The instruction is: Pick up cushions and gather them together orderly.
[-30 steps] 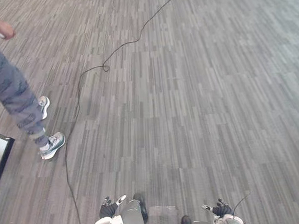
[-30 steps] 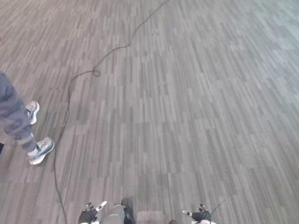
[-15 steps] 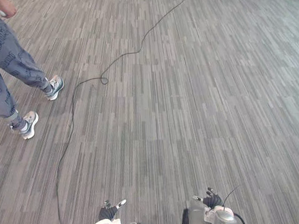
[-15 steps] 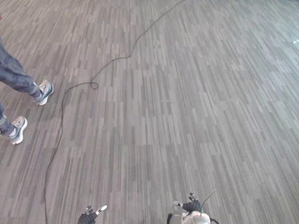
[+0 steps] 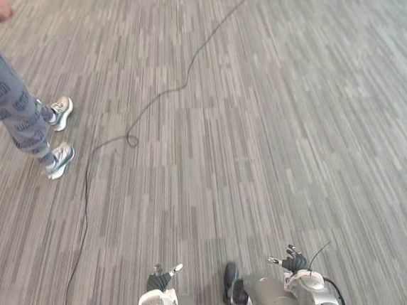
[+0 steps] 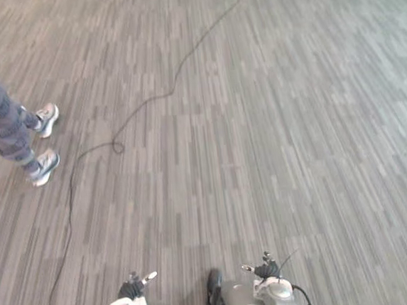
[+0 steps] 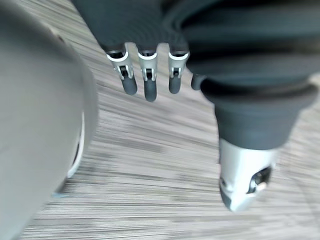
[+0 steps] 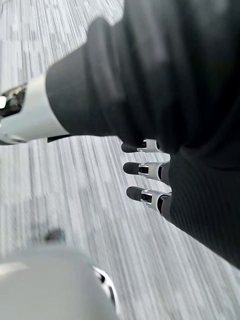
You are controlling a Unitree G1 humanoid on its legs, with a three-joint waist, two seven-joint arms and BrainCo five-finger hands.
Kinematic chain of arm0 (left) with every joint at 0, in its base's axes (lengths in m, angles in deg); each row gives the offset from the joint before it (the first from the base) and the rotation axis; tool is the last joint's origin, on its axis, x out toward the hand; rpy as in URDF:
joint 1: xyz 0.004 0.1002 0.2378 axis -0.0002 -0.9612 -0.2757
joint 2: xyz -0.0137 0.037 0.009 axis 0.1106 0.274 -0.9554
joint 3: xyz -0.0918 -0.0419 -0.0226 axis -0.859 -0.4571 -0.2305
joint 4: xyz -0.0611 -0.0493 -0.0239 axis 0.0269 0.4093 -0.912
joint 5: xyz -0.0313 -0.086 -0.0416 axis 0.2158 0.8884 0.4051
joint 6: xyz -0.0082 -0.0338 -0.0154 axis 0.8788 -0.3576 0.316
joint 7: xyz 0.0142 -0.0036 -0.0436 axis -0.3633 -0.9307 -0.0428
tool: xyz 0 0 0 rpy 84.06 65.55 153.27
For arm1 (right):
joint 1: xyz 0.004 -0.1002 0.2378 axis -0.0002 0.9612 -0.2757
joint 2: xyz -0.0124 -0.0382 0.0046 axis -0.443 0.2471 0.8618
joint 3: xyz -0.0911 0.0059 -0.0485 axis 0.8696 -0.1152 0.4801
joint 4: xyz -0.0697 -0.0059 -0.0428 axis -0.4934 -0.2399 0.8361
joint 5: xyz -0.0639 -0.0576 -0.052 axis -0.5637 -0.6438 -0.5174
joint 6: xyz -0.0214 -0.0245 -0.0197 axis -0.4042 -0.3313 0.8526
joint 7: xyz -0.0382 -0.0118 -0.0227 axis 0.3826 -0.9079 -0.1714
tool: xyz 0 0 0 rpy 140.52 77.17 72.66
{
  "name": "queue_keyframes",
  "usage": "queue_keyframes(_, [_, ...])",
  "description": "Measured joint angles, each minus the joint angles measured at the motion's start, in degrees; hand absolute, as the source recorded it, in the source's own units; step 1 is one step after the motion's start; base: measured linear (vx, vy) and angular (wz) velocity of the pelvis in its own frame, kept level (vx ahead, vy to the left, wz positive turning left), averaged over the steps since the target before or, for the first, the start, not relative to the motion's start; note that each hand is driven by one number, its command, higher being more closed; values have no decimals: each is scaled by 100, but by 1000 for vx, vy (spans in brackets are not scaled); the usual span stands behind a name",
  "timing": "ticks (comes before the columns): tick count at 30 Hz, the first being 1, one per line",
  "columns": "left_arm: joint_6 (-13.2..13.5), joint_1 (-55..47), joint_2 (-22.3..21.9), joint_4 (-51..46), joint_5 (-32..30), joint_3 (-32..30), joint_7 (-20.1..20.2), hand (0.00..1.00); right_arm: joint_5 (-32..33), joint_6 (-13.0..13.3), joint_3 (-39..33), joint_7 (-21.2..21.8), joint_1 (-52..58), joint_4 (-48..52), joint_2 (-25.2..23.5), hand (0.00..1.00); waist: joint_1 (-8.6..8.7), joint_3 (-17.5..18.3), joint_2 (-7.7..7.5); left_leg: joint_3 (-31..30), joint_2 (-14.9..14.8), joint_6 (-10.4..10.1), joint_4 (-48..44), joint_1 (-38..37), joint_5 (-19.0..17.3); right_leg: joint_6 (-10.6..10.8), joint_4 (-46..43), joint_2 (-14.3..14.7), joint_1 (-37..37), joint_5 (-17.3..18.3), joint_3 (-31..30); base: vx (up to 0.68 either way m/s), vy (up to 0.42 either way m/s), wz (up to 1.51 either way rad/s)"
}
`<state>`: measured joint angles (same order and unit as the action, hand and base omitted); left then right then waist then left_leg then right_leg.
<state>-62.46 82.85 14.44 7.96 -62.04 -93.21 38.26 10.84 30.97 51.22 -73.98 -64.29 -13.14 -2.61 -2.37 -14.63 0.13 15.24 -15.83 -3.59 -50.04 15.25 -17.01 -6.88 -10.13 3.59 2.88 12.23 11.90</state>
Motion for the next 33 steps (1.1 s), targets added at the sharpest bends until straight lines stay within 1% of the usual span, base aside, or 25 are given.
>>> queue_keyframes(1, [5, 2, -4, -14, 7, -6, 3, 0, 1, 0, -7, -4, 4, -1, -67, 0, -9, 2, -8, 11, 75, 4, 342, 100, -3, 14, 64, -22, 98, 3, -71, 714, 120, -84])
queue_keyframes(2, [39, 5, -3, -75, 50, -55, 6, 0, 1, -4, -23, -23, -2, -15, -111, 0, -74, -40, -96, -132, 366, 0, 1571, 323, 98, 145, 237, -176, 338, 86, -309, 596, 155, -71])
queue_keyframes(4, [98, -8, -16, -102, 116, -106, -2, 0, -1, -6, -28, -39, -33, -24, -150, 0, -125, -41, -117, -411, 675, -146, 2891, 486, 599, 310, 347, -369, 578, 257, -582, 530, 210, -79])
queue_keyframes(5, [107, -46, -40, -100, 163, -105, -25, 0, -2, -8, -7, -57, -29, -76, -132, 0, -143, -30, -104, -574, 779, -299, 3353, 547, 1051, 434, 400, -457, 715, 392, -795, 587, 320, -110])
queue_keyframes(6, [108, -127, 31, -58, 206, -118, -32, 0, -2, -12, -1, -65, 37, -154, -140, 0, -178, 59, -114, -650, 855, -274, 3359, 434, 1713, 505, 427, -581, 884, 540, -1133, 601, 327, -112])
queue_keyframes(8, [97, -166, 151, 2, 216, -162, -40, 0, -8, -25, 9, -47, 80, -226, -285, 0, -187, 252, -367, -443, 957, -59, 3066, 443, 1326, 474, 28, -840, 622, 454, -1453, 615, 331, -100])
queue_keyframes(9, [97, -181, 159, -13, 238, -190, -37, 0, -26, -27, 10, -5, 111, -207, -285, 0, -229, 252, -428, -144, 887, 157, 2724, 325, 1049, 653, -743, -933, 336, 419, -1614, 601, 336, -101])
queue_keyframes(10, [98, -180, 189, -9, 266, -191, -41, 0, -43, -27, 29, 9, 123, -205, -284, 0, -274, 247, -496, 96, 867, 228, 2622, 119, 864, 906, -1415, -1010, 129, 385, -1670, 577, 321, -121])
queue_keyframes(11, [90, -193, 225, 12, 283, -178, -52, 0, -106, -25, 84, 21, 122, -195, -282, 0, -308, 223, -545, 362, 868, 291, 2599, -270, 652, 1421, -2546, -1173, -320, 161, -1610, 623, 306, -152])
queue_keyframes(12, [62, -241, 236, 88, 300, -25, -70, 0, -128, -1, 193, 72, 132, 31, -275, 0, -220, 167, -443, 494, 833, 323, 2691, -1014, 313, 1585, -4190, -1328, -973, 115, -1194, 594, 268, -138])
queue_keyframes(14, [61, -240, 223, 157, 300, 136, -73, 0, -132, 35, 250, 95, 156, 210, -277, 0, -105, 200, -296, 688, 746, 282, 2915, -1522, 95, 1298, -4546, -1383, -1352, 268, -569, 503, 176, -93])
queue_keyframes(16, [70, -169, 193, 179, 306, 199, -58, 0, -132, 46, 287, 124, 151, 258, -276, 0, -96, 214, -303, 996, 721, 178, 3255, -2097, -70, 1036, -4393, -1452, -1839, 421, 152, 476, 129, -74])
queue_keyframes(18, [66, -89, 161, 328, 302, 276, -30, 0, -132, 89, 257, 125, 120, 290, -249, 0, -21, 220, -324, 1276, 727, 157, 3616, -2563, -77, 870, -3507, -1428, -2215, 454, 852, 483, 76, -43])
queue_keyframes(20, [41, 42, 157, 481, 199, 406, -21, 0, -132, 93, 257, 137, -1, 229, -172, 0, 106, 216, -313, 1398, 744, 133, 4020, -2909, -64, 744, -1994, -1237, -2508, -37, 1313, 570, 34, -10])
queue_keyframes(21, [29, 58, 174, 588, 135, 503, -23, 0, -139, 83, 250, 137, -59, 189, -122, 0, 177, 204, -315, 1400, 798, 113, 4229, -3118, -53, 705, -1110, -1113, -2588, -508, 1387, 593, -32, 0])
queue_keyframes(22, [11, 41, 187, 644, 27, 516, -16, 0, -180, 76, 207, 138, -43, 161, -103, 0, 199, 218, -371, 1367, 922, -7, 4359, -3372, 8, 516, -560, -1036, -2561, -957, 1346, 618, -63, 0])
queue_keyframes(23, [-22, 31, 181, 662, -44, 499, -9, 0, -192, 70, 191, 143, -38, 166, -84, 0, 217, 217, -345, 1296, 925, -66, 4365, -3518, 25, 97, -627, -989, -2539, -1420, 1194, 530, -84, -14])
queue_keyframes(24, [-39, 51, 99, 684, -148, 419, -10, 0, -259, 64, 155, 153, -95, 213, -2, 0, 244, 222, -170, 1187, 762, -225, 4269, -3723, 113, -54, -1033, -892, -2513, -1348, 1185, 550, -106, -16])
queue_keyframes(25, [-33, 16, 43, 669, -235, 324, 4, 0, -322, 56, 146, 164, -97, 250, 75, 0, 258, 247, 10, 1000, 500, -510, 3648, -3581, 285, -23, -1344, -802, -2457, -989, 1236, 813, -242, -25])
queue_keyframes(27, [-37, 50, -64, 592, -256, 224, -1, 0, -347, 24, 153, 191, -97, 324, 97, 0, 274, 167, 222, 381, -7, -426, 1348, -2737, 1102, -13, -1477, -570, -2103, -508, 1137, 774, -206, -45])
queue_keyframes(28, [-38, -2, -136, 516, -253, 85, -1, 0, -338, -10, 163, 169, -105, 368, 106, 0, 205, 122, 344, 21, -253, -367, -211, -2075, 1268, -41, -1346, -327, -1806, -333, 915, 595, -14, -95])
queue_keyframes(29, [-29, 0, -153, 392, -253, 11, 5, 0, -318, -53, 199, 140, -98, 349, 36, 0, 173, 47, 347, -145, -357, -340, -1286, -1511, 962, -88, -1234, -171, -1370, -146, 689, 592, 7, -98])
queue_keyframes(30, [-25, 4, -123, 319, -253, 11, 1, 0, -282, -63, 230, 127, -88, 335, -16, 0, 152, 5, 293, -181, -345, -329, -1531, -1289, 803, -83, -1153, -154, -1108, -68, 590, 595, 2, -90])
queue_keyframes(32, [28, -61, -37, 50, -238, 19, 14, 0, -107, -93, 373, 113, 6, 334, -161, 0, 87, -9, 32, -74, -168, -78, -1201, -405, 432, 7, -565, -140, -158, 208, 95, 626, 32, -82])
queue_keyframes(33, [87, -75, -32, -24, -233, 22, 19, 0, -96, -93, 433, 115, 48, 334, -158, 0, 24, 14, 20, -52, -92, -41, -722, -134, 353, 61, -370, -144, 72, 243, -79, 561, 86, -88])
